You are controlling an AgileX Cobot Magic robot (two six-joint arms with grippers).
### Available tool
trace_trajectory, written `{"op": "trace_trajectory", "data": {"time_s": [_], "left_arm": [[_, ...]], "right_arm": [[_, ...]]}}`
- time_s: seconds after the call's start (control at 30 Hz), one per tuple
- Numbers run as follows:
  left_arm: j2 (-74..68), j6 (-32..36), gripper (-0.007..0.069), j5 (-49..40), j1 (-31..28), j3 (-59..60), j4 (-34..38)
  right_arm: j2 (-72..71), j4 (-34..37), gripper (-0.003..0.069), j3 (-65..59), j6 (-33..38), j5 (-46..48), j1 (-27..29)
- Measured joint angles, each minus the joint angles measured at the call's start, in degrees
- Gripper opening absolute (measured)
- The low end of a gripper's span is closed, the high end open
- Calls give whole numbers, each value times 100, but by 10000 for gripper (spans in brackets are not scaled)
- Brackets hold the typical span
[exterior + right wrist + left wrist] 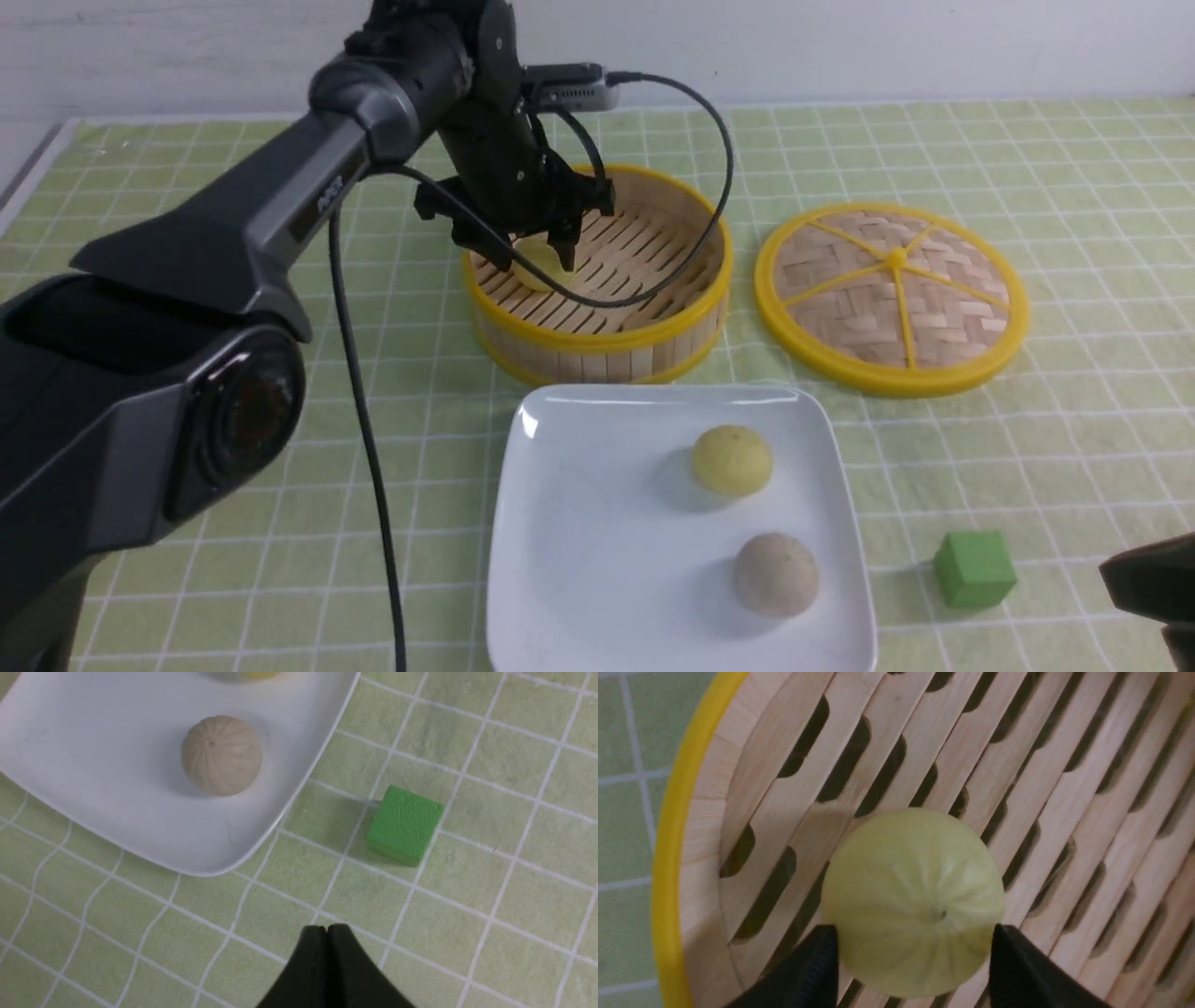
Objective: Put the steamed buns into the plate on the green tablecloth.
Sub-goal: 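Reach into the bamboo steamer and grasp a bun with the left gripper, then carry the bun from the bamboo steamer to the plate with the left gripper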
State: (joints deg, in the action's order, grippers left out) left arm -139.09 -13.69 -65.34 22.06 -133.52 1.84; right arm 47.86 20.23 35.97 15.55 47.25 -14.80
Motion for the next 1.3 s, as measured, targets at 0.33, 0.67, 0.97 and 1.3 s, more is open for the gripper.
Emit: {"op": "trace_trajectory", "data": {"time_s": [0.33,0.67,0.97,1.3], "left_arm": [[504,15,23,-559,0,-922,-106],[3167,558,23,-559,39,246,16],[4066,519,34,-166,944,4616,401],[3274,371,193,1728,1578,5949,486]], "right_arm": [[0,0,5,-5,0,-25,0],[0,0,14,-5,0,-25,0],[0,0,18,-5,0,-20,0],[-38,-21,25,191,0,682,0]]}}
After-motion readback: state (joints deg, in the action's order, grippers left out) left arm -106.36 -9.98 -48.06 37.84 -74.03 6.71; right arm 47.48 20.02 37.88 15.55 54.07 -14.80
